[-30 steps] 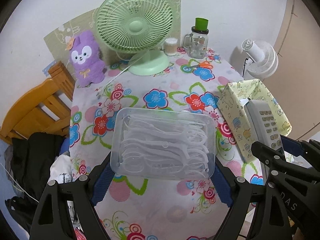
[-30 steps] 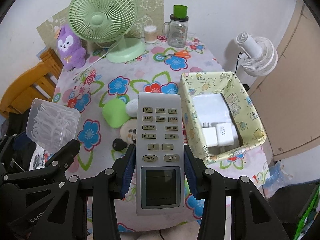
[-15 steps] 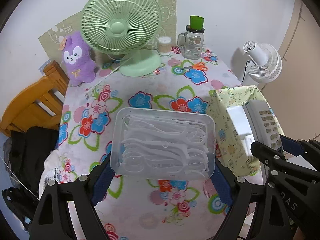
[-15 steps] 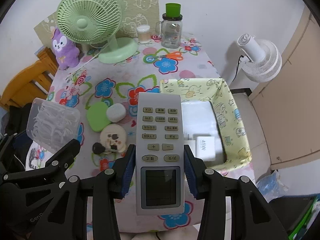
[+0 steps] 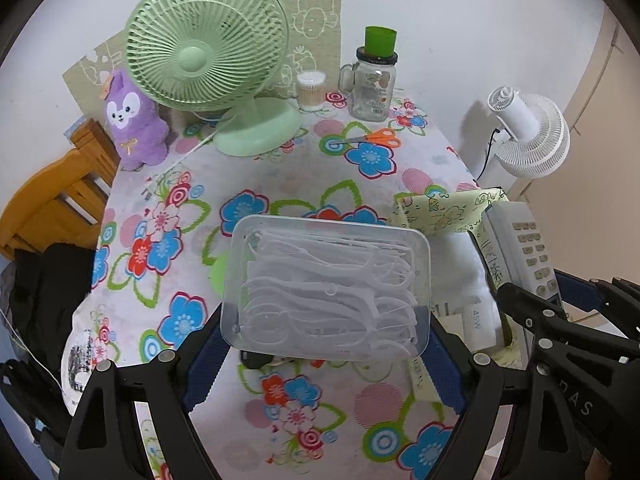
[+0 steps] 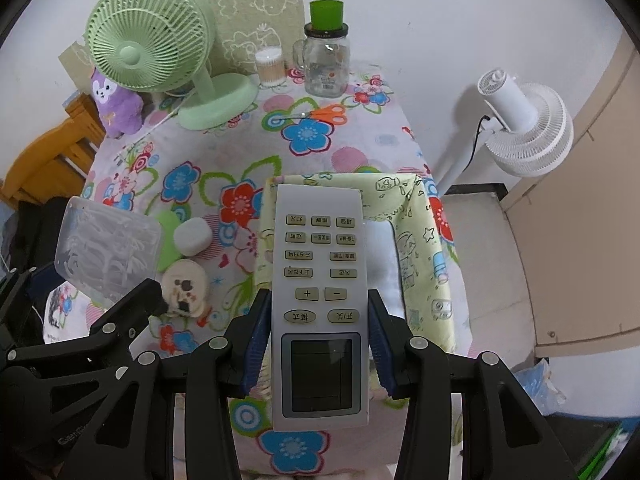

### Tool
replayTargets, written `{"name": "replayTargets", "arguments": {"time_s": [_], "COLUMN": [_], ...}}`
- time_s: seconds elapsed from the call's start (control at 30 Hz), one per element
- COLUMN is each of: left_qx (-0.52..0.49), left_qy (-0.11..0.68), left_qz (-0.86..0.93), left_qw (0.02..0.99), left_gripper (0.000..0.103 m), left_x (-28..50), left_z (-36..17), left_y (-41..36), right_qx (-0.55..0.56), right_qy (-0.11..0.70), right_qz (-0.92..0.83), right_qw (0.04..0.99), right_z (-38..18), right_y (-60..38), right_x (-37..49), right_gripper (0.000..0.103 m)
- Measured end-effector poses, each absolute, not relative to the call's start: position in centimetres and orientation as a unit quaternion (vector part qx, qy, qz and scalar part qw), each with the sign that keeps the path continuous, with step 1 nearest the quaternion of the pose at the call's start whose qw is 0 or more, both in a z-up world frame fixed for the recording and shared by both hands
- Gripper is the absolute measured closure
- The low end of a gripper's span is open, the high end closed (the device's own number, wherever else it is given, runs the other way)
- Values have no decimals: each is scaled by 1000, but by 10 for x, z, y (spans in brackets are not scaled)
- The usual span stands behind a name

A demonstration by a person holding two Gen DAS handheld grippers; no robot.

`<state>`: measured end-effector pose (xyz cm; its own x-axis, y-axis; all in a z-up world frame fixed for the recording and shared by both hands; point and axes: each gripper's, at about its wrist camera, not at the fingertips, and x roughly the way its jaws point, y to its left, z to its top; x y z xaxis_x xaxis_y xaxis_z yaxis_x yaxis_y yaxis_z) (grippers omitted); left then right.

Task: Organize rigid objects
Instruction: 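Lift the floss-pick box and remote and carry both toward the fabric box, then lower the white remote into the fabric box and open the right tool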

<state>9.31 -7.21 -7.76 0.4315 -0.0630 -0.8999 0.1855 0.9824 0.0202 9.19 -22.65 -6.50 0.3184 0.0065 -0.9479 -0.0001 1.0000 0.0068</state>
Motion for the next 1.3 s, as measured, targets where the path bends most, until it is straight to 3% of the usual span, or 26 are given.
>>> {"name": "replayTargets", "arguments": {"time_s": [0.8,0.9,0.97,1.3], "left_qx": [59,57,58,72], "left_qy": [563,565,565,549], "left_qz": [-35,-32,-32,-68], "left_qw": [823,822,822,830], "left_gripper": [14,14,14,14], "left_x": [116,117,117,111], "left_z": [-118,-120,-120,-106], "left_y": [-124,-122,-122,-136], "right_qx": [-22,3,16,33], "right_qy": [656,646,647,623], "right_qz": [45,53,51,23], "right_qw": [753,761,760,781], "right_z": [-169,-164,-162,-122], "right_y": [-274,-276,-277,-295], "right_x": [147,148,149,125], "right_gripper": [54,51,42,39]}}
